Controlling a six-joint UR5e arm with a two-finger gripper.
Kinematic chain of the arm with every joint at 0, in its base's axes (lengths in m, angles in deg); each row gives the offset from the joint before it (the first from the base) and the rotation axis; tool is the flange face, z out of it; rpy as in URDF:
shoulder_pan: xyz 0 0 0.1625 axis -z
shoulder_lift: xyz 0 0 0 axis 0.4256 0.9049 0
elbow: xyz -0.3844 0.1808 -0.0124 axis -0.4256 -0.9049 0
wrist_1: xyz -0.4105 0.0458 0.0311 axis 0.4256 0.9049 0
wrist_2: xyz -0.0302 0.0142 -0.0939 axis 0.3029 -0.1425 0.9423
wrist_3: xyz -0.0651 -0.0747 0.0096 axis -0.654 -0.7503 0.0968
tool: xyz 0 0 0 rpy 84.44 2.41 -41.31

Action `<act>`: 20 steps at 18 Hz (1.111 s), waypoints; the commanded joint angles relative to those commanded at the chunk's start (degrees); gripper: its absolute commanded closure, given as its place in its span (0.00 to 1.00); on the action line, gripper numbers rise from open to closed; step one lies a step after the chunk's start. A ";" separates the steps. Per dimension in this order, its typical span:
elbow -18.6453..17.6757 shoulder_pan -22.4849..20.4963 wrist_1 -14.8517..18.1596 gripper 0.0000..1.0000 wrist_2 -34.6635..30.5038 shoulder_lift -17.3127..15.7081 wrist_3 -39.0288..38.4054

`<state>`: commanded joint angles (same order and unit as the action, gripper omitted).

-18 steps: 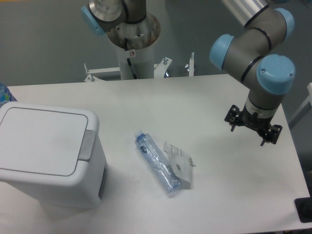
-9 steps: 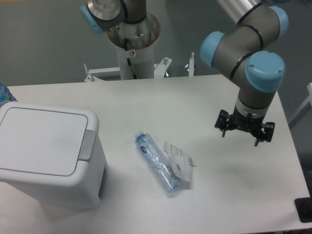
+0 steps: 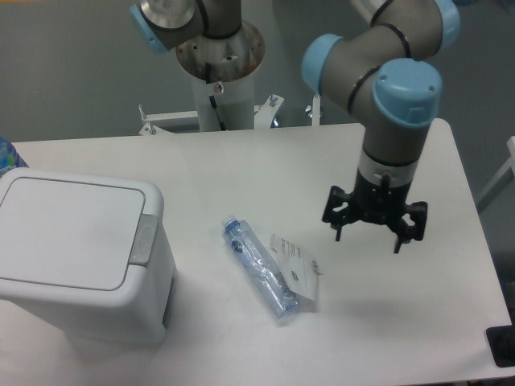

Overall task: Open the trash can
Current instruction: 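Move the gripper over the bottle toward the trash can's grey button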

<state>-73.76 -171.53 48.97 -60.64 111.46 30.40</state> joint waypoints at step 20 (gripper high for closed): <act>3.17 13.89 1.05 0.00 13.02 -2.73 -24.60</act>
<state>-70.59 -157.64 50.03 -47.62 108.73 5.80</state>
